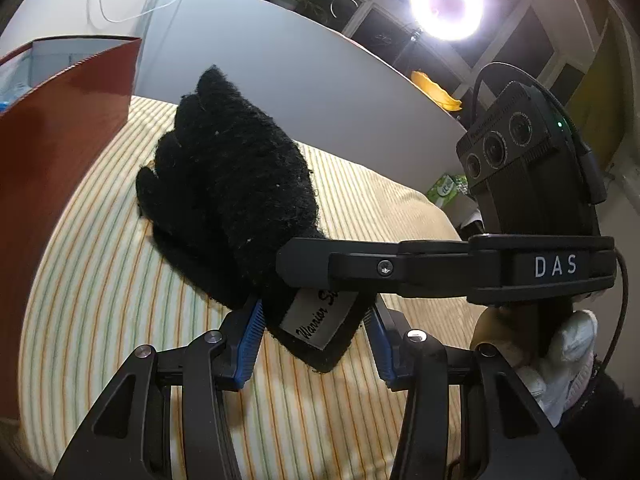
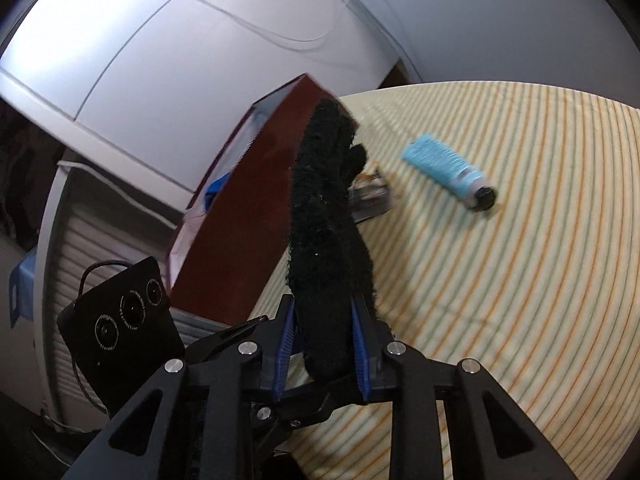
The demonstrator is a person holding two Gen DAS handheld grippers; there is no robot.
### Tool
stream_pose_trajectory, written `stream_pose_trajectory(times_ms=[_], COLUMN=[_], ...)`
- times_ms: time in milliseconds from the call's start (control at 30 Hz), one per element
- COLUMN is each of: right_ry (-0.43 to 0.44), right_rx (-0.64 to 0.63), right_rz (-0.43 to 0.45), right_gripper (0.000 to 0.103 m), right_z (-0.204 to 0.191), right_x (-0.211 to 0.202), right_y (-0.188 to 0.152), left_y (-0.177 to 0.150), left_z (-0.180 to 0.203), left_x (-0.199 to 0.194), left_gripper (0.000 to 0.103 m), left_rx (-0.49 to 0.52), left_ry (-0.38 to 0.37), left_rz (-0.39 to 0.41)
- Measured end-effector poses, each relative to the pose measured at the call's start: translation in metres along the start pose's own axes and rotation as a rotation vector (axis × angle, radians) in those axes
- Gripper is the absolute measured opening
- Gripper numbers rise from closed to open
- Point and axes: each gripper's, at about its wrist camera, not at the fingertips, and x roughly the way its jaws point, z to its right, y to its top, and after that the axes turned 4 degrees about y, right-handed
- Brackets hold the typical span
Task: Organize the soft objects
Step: 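Close the left tool on the black glove and lift it, then carry the black glove into the shoebox and open the left tool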
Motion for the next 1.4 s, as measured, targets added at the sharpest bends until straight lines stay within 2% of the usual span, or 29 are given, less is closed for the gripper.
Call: stream_pose_trajectory(times_ms=[200,533,733,933,1067,1400], right_ry=[0.005,-0.030,-0.072,-0.095,-0.106,-0.048], right_rx=[0.008,0.047,0.031,-0.024,-0.095,-0.255], right_rz=[0.031,0.118,0.157,0.176,0.177,0.175], right_gripper=[0.024,0.024,0.024,0.024,0.024,0.024], right_z=[-0.012,-0.016,-0.027,-0.052,-0.080,-0.159], right_x=[-0.006,-0.056,-0.080,-0.088,-0.081,-0.037], right_y=[-0.015,-0.056,-0.061,-0.042,-0.017,0.051], left_y=[-0.003,0.000,0.010,0.034,0.053,0.096], left_z=[0.003,0.031,0.037,0.033,0.022,-0.032], left_x=[-0.008,0.003,0.001,-0.018,-0.039,-0.106], left_gripper=[0.046,0.045,0.044,0.044,0.044,0.044], left_rx=[0.020,0.081,0.100,0.118,0.125,0.132], left_ry=[-0.017,-0.106,-0.139,-0.137,-0.113,0.018], left_rz=[0.013,0.004,0.032,0.096,0.158,0.308])
